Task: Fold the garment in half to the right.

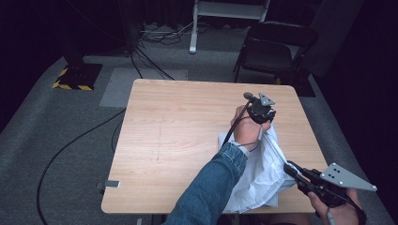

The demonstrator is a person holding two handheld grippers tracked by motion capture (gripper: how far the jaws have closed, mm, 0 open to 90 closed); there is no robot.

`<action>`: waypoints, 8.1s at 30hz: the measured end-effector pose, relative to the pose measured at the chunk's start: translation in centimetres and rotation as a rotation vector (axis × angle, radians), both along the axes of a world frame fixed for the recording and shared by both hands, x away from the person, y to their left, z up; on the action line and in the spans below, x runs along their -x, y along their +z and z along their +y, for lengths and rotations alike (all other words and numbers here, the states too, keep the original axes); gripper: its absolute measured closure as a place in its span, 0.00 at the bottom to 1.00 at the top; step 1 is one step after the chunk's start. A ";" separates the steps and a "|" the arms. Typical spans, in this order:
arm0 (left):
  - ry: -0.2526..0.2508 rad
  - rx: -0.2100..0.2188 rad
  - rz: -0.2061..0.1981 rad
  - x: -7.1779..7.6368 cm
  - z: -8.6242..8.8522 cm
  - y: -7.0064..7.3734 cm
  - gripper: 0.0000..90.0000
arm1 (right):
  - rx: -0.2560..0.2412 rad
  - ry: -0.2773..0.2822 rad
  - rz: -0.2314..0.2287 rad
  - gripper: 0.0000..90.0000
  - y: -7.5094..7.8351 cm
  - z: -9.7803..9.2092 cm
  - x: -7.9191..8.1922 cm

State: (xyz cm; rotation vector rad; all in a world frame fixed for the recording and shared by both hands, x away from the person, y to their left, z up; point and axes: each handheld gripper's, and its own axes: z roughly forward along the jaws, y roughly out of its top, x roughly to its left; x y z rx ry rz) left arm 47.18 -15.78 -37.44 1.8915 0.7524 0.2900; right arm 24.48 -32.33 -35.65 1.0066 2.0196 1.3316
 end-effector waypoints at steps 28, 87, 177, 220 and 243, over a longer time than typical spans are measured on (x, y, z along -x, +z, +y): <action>0.107 0.125 -0.035 1.7 3.6 0.5 0.41 | -0.078 -0.048 0.005 0.33 -0.4 -4.1 -0.6; 0.007 -0.082 -0.126 17.6 10.3 -7.8 0.38 | 0.147 0.126 0.120 0.23 -7.6 -5.3 -3.9; 0.169 -0.159 -0.086 19.1 22.4 -7.3 0.32 | 0.129 0.283 0.218 0.12 -6.1 -3.8 -8.7; 0.306 -0.185 -0.001 19.5 32.2 -10.6 0.30 | 0.168 0.122 0.266 0.13 -9.9 -11.7 -8.5; 0.375 -0.233 0.125 19.1 34.9 -12.7 0.29 | 0.181 0.102 0.351 0.13 -13.9 -13.7 -8.0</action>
